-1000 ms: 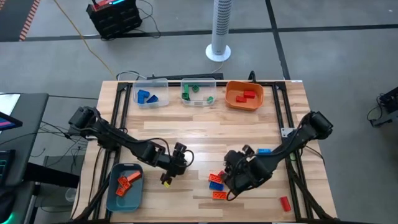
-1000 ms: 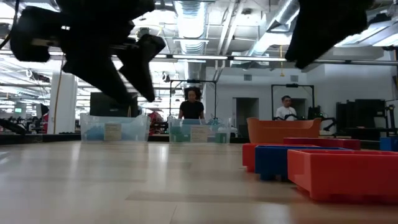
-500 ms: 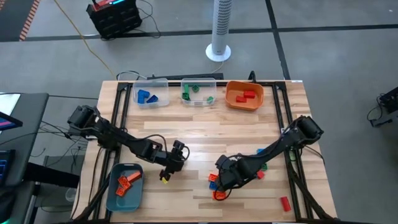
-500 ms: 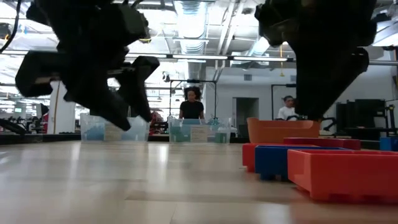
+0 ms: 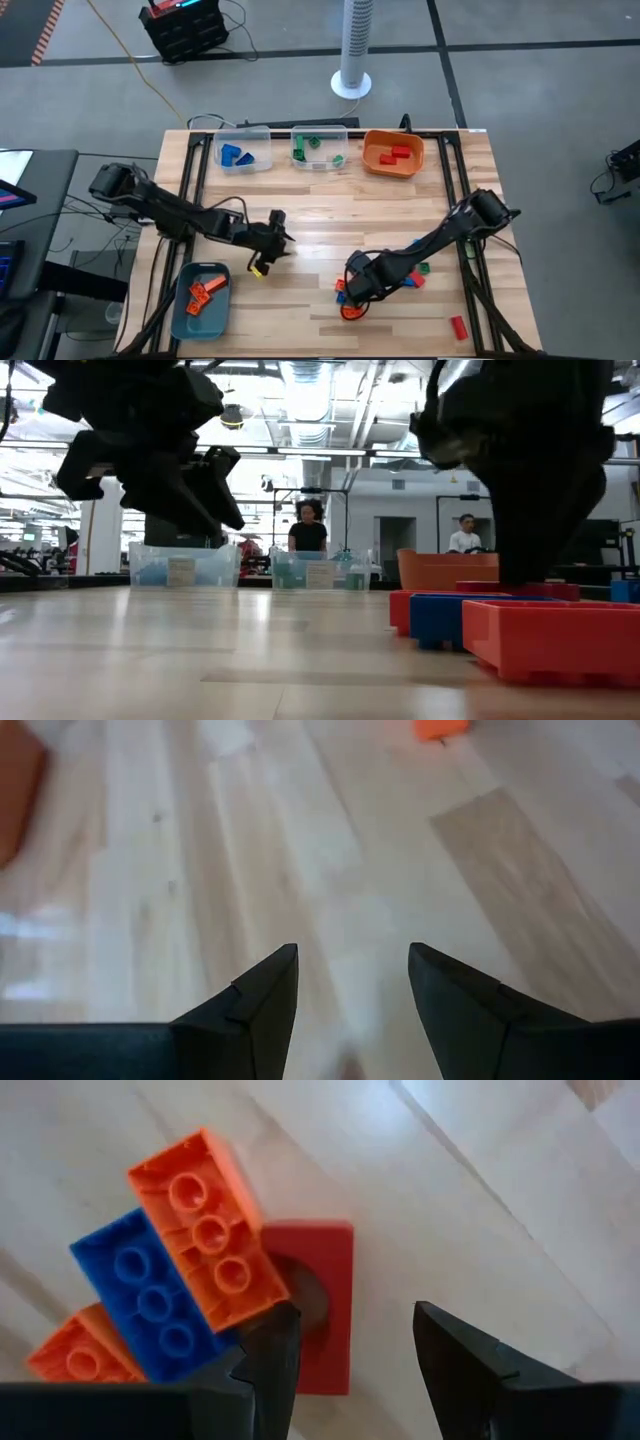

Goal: Sort blocks
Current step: Put the red block into the orange bin

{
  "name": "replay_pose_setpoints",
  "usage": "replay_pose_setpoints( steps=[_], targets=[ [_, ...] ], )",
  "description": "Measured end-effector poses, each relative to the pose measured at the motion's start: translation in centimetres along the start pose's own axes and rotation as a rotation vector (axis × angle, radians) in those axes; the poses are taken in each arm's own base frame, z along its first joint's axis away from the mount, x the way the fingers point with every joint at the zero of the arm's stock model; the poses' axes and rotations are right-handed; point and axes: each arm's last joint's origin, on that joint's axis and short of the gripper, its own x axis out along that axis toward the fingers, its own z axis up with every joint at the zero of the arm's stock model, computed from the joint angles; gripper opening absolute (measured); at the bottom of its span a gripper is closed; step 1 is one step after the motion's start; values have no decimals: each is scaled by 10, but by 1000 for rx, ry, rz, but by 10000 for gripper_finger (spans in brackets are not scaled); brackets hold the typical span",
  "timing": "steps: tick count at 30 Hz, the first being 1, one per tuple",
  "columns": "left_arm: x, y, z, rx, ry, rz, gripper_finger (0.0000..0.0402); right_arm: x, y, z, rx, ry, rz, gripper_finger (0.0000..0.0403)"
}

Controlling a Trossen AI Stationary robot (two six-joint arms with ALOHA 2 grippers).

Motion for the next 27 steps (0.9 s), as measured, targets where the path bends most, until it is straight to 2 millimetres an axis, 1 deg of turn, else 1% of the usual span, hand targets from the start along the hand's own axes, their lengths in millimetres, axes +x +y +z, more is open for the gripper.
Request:
replay_pose_setpoints(
  steps=[5, 8, 14, 20, 24, 27],
  targets=[
    [-8, 7, -7, -27, -15, 24, 185, 11, 1, 1, -8, 12, -32, 202],
    [-11, 8, -12, -32, -19, 32, 185, 16, 0, 2, -22, 19, -48, 188],
    [-11, 11, -16, -40, 8, 41, 185, 16, -4, 11, -22, 22, -57, 134],
    [-11, 12, -17, -33, 13, 41, 185, 16, -10, 19, -47, 31, -84, 83],
    [-11, 11, -18, -30, 26, 38, 185, 17, -17, 24, -73, 49, -123, 58],
    [-11, 11, -19, -29, 36, 47, 185, 15, -25, 29, -91, 67, -169, 48]
  ],
)
